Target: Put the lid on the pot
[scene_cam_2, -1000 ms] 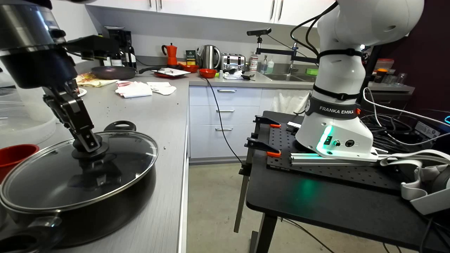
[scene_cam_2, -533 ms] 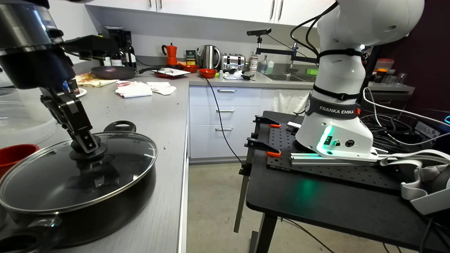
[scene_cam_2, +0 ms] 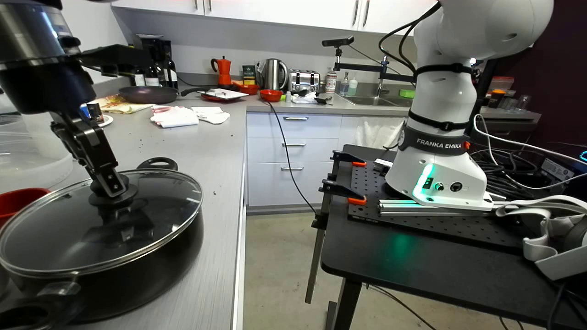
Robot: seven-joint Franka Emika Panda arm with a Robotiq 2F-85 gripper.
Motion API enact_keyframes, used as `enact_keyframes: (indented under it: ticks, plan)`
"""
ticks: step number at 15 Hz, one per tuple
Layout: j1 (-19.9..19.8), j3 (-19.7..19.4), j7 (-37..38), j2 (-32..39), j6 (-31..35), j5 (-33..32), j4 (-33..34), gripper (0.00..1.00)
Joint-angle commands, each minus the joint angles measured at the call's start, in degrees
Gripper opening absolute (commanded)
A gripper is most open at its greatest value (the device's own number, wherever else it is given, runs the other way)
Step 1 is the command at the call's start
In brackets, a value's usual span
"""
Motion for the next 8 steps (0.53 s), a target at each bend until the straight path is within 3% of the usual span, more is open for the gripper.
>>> enact_keyframes:
  ticks: [1, 8]
  plan:
    - [0.31, -0.31, -1.04, 0.23, -2.26, -0.42, 2.44, 0.25]
    - [0.13, -0.35, -1.4, 1.26, -2.7, -0.24, 3.47, 0.25]
